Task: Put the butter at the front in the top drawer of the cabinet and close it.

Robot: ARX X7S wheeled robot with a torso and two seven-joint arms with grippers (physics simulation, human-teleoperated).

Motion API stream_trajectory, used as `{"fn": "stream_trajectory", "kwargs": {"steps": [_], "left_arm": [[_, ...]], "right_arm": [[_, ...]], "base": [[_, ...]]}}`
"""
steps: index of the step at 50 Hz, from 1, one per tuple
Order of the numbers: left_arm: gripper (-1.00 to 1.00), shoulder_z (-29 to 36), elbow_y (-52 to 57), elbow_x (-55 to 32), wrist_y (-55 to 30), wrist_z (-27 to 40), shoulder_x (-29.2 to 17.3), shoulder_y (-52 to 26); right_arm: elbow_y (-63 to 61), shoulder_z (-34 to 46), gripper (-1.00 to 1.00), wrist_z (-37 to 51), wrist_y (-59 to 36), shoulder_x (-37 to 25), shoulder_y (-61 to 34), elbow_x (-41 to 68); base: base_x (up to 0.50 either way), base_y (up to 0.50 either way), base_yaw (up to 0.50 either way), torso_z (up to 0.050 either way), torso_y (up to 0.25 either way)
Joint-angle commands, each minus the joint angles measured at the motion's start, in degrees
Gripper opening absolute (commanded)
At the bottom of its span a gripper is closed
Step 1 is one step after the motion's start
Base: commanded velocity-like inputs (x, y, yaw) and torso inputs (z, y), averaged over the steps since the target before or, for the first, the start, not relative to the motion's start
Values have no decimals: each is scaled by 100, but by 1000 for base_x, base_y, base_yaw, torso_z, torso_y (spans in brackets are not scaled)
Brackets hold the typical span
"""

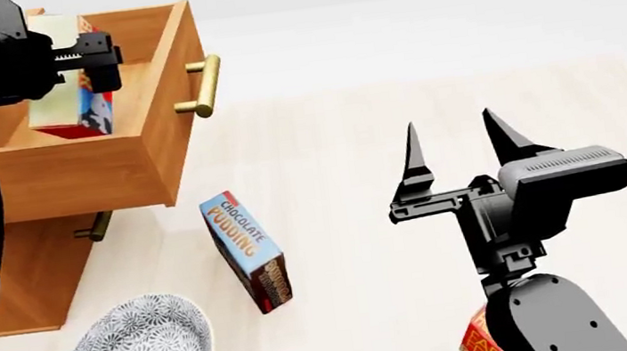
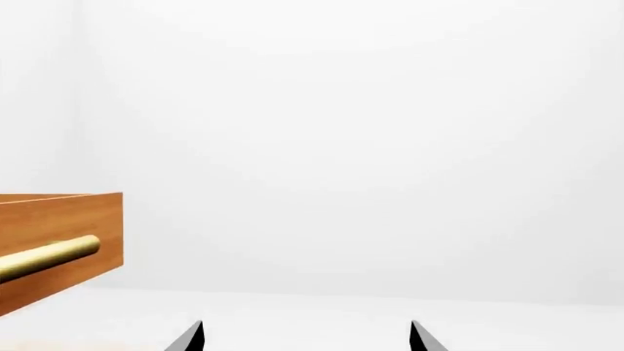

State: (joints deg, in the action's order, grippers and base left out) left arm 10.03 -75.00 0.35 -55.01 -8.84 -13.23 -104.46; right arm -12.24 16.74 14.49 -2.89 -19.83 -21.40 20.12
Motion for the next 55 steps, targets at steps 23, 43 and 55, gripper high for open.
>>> {"fn": "stream_trajectory", "kwargs": {"steps": [23, 43, 55], "left_arm": [[-100, 26, 1, -32, -24, 13, 20, -43], [-100, 62, 1, -34, -81, -23, 35, -1], [100, 77, 1, -34, -85, -21, 35, -9]], "right_arm": [[33, 39, 100, 20, 55, -34, 11, 21], [55, 72, 100, 32, 62, -40, -17, 37], [45, 86, 100, 41, 57, -54, -20, 54]], "base": [[0, 0, 0, 0, 1], [0, 0, 0, 0, 1], [-1, 0, 0, 0, 0]]}}
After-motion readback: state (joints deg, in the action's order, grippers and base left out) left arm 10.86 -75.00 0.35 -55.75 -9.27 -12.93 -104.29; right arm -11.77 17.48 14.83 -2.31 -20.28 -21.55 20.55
